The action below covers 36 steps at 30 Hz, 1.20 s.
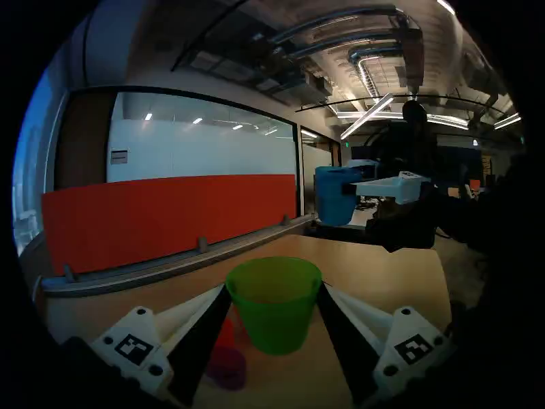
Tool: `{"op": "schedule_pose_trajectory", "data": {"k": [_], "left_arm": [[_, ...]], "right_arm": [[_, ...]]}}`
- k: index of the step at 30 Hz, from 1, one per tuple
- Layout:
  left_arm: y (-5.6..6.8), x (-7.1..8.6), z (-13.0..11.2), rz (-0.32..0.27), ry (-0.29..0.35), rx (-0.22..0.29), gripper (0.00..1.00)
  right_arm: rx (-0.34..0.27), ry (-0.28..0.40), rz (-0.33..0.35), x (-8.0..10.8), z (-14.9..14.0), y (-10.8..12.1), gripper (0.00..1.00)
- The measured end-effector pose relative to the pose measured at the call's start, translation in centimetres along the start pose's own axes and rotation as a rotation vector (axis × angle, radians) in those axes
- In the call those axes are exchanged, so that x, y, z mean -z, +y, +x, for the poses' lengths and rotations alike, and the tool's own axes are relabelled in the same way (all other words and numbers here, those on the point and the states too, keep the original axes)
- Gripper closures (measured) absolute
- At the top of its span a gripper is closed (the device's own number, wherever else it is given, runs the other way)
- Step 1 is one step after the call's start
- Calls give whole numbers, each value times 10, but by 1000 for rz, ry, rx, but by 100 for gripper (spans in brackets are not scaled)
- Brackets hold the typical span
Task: Pour water
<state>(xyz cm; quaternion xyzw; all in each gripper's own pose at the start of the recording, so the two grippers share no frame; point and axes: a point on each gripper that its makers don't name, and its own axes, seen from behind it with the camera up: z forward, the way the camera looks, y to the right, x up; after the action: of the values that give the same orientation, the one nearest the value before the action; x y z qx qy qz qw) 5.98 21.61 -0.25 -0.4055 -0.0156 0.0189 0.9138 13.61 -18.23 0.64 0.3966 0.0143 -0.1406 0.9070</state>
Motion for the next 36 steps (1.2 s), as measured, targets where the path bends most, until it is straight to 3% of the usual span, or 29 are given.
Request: {"op": "schedule_pose_trajectory", "data": {"k": [15,36], "left_arm": [[16,3,-4,-32,0,7,13],[28,3,-11,-59,-4,18,13]], "right_arm": [[178,9,43,-24,20,-12,9],[438,5,72,-57,51,-20,9]]}}
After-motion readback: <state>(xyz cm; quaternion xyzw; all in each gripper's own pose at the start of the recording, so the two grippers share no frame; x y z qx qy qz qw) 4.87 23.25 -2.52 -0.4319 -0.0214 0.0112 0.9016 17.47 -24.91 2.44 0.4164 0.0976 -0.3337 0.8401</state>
